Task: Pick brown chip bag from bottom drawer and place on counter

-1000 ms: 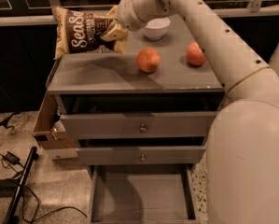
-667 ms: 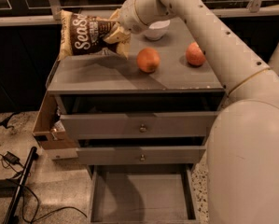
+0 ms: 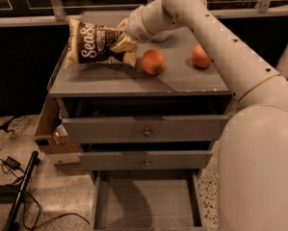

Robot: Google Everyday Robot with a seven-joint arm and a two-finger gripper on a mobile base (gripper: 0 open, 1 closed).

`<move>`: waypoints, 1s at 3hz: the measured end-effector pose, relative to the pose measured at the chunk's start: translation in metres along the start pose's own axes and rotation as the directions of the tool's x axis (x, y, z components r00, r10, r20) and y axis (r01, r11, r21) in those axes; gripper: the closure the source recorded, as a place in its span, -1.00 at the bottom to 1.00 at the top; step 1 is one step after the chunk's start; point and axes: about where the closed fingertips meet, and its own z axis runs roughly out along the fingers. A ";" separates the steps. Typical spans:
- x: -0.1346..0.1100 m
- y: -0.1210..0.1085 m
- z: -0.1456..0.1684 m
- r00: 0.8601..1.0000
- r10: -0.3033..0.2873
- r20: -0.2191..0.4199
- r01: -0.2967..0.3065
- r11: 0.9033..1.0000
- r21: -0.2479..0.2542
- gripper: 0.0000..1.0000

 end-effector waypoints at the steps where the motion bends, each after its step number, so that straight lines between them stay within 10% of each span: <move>1: 0.006 0.010 0.007 1.000 -0.006 0.000 0.006 1.000 -0.024 0.63; 3: 0.007 0.012 0.008 1.000 -0.007 0.000 0.007 1.000 -0.028 -0.31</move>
Offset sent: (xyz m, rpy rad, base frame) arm -0.0035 0.0017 -0.0110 -0.0087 0.0104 0.0166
